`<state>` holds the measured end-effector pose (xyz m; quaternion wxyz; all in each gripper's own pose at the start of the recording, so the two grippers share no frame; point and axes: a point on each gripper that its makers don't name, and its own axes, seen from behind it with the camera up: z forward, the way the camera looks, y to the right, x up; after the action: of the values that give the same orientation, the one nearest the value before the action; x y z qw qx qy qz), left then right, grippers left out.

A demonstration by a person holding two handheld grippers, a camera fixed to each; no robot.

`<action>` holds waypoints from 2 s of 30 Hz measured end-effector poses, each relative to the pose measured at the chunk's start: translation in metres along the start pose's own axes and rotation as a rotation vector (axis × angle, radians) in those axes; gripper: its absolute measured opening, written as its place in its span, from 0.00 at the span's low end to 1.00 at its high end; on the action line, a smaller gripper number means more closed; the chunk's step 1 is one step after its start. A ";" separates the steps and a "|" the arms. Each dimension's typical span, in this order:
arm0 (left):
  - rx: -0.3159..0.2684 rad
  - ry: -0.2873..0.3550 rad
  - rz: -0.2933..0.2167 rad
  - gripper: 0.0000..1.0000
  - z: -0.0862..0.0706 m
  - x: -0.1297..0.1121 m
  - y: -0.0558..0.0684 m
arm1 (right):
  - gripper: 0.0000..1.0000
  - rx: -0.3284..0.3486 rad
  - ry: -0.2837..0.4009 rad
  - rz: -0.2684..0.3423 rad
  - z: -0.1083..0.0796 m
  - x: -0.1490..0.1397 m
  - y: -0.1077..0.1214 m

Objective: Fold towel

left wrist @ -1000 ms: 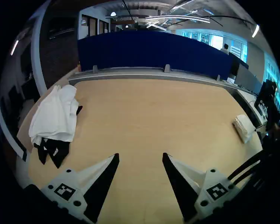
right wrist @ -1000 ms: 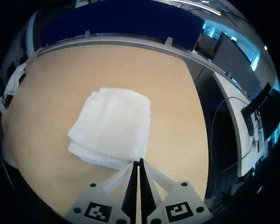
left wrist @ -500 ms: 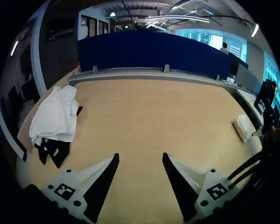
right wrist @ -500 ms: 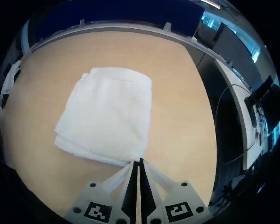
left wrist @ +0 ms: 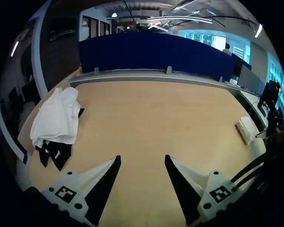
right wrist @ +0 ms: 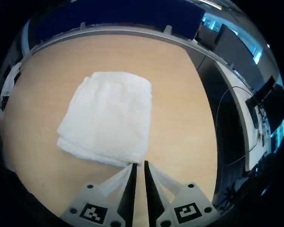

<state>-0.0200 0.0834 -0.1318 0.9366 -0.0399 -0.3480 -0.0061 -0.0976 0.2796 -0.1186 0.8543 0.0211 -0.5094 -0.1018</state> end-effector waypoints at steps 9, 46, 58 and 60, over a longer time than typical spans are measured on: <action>-0.009 0.003 -0.004 0.85 0.003 0.001 0.001 | 0.45 0.003 0.016 0.002 -0.013 -0.004 -0.001; -0.036 0.028 -0.026 0.85 0.004 0.008 -0.011 | 0.99 -0.054 0.507 0.108 -0.094 0.130 -0.041; -0.049 0.040 -0.023 0.85 0.007 0.014 -0.013 | 1.00 -0.057 0.806 0.222 -0.159 0.195 -0.051; -0.051 0.045 -0.023 0.85 0.007 0.015 -0.013 | 1.00 -0.052 0.818 0.219 -0.164 0.200 -0.055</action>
<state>-0.0142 0.0708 -0.1158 0.9427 -0.0595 -0.3271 -0.0265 0.1293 0.1756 -0.0315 0.9920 -0.0161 -0.1247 -0.0067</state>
